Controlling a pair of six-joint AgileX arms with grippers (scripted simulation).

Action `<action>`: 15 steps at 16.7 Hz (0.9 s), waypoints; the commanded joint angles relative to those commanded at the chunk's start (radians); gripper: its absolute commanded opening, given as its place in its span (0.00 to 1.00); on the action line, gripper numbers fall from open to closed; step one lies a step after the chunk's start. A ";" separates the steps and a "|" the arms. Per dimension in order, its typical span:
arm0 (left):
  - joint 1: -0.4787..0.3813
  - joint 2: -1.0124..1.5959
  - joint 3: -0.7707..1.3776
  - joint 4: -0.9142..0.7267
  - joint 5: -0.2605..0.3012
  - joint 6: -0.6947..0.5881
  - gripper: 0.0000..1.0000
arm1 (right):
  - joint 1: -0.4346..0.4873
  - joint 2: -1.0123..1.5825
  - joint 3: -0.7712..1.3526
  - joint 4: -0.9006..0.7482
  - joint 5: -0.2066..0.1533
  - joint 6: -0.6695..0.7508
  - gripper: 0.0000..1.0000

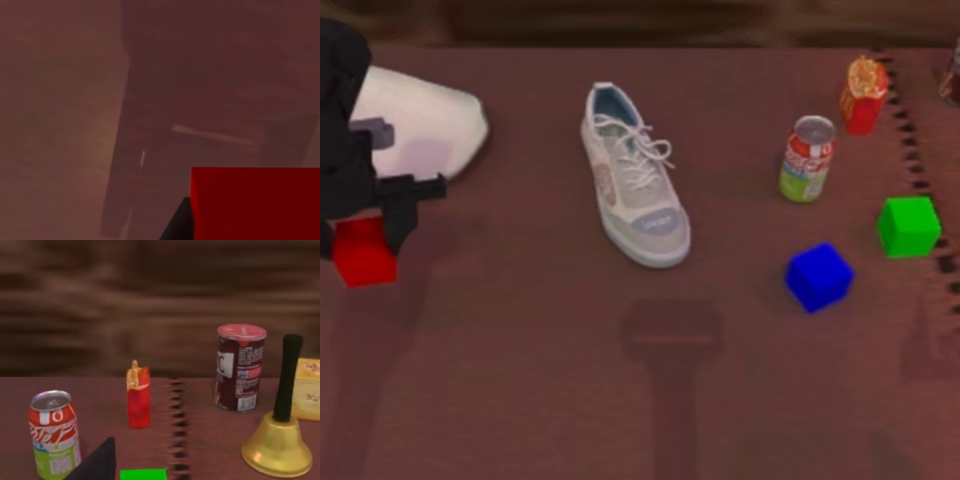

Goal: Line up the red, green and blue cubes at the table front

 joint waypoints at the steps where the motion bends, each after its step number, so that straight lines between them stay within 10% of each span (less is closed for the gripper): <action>1: 0.001 -0.012 0.010 -0.015 0.000 0.001 0.00 | 0.000 0.000 0.000 0.000 0.000 0.000 1.00; 8: -0.040 -0.022 0.001 -0.021 -0.002 -0.032 0.00 | 0.000 0.000 0.000 0.000 0.000 0.000 1.00; 15: -0.443 -0.134 -0.112 -0.040 -0.010 -0.321 0.00 | 0.000 0.000 0.000 0.000 0.000 0.000 1.00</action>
